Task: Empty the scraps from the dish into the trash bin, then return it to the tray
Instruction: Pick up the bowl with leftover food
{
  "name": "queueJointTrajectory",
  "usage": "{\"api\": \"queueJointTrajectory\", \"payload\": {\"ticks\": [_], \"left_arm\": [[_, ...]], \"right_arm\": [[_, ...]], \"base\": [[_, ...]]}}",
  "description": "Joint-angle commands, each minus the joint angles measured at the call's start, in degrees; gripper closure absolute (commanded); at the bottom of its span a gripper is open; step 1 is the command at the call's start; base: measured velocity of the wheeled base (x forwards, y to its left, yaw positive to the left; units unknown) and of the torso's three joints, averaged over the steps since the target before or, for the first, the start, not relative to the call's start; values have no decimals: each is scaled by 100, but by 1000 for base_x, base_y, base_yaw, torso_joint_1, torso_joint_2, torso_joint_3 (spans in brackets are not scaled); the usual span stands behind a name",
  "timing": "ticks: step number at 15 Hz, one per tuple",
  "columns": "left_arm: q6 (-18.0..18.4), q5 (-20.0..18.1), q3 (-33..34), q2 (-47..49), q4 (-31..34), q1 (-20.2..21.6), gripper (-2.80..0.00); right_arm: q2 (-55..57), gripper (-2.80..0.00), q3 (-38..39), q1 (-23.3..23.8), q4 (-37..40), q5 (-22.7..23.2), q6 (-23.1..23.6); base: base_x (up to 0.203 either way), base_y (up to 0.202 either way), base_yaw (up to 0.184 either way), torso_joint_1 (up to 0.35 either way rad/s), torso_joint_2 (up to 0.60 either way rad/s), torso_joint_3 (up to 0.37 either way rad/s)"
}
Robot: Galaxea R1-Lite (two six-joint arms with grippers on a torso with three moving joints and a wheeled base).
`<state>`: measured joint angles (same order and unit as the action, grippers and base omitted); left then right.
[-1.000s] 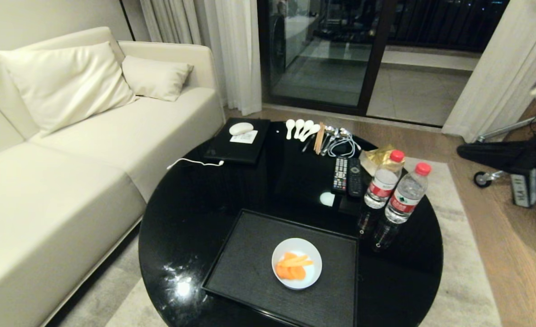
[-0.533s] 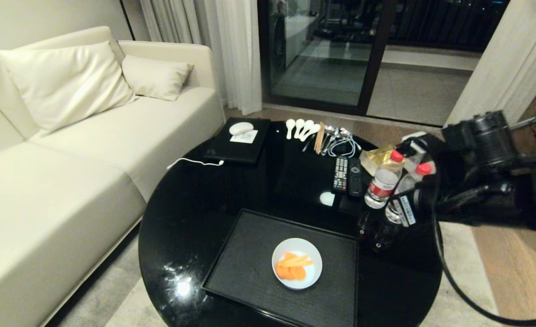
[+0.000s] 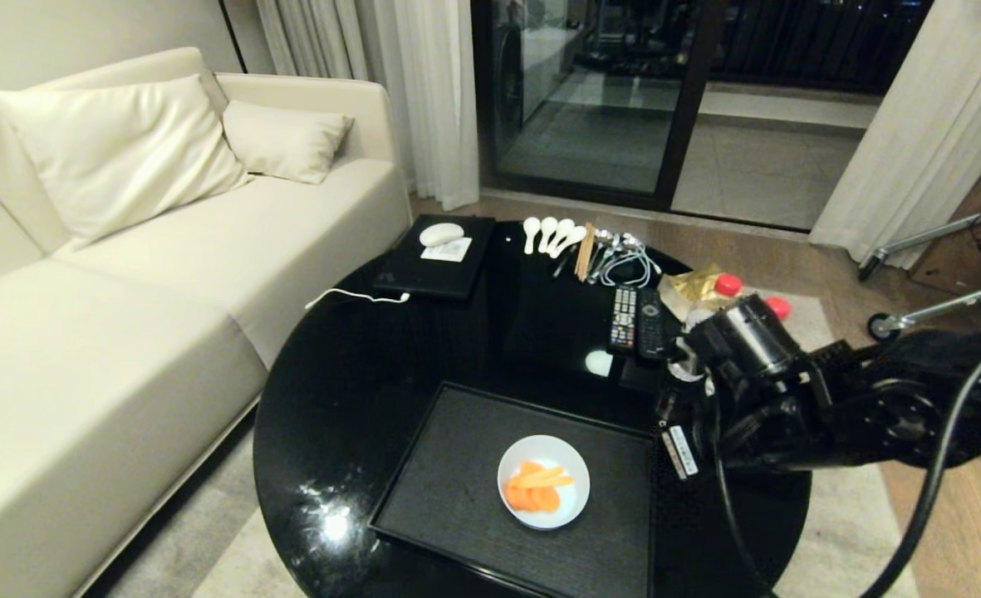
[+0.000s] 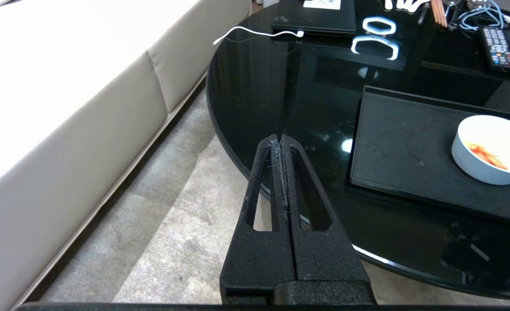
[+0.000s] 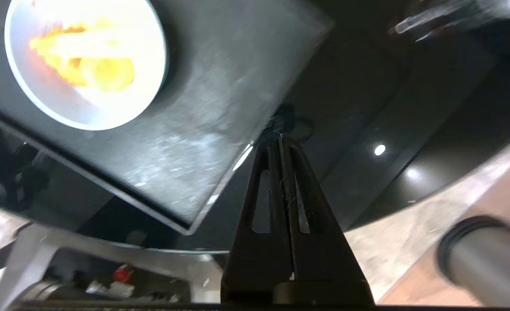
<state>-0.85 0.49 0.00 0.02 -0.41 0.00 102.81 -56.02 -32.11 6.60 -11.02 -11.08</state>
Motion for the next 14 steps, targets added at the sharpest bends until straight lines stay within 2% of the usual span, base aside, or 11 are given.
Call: {"api": "queueJointTrajectory", "payload": {"ticks": [1, 2, 14], "left_arm": [[-3, 3, 0, -2, -2, 0, 0], [-3, 3, 0, -2, -2, 0, 0], [-3, 3, 0, -2, -2, 0, 0]], "right_arm": [[267, 0, -73, -267, 79, -5, -172], [293, -280, -128, -360, 165, 1, -274], [1292, -280, -1141, -731, 193, -188, -279]], "base": [[0, 0, 0, 0, 0, 0], [0, 0, 0, 0, 0, 0], [0, 0, 0, 0, 0, 0]]}}
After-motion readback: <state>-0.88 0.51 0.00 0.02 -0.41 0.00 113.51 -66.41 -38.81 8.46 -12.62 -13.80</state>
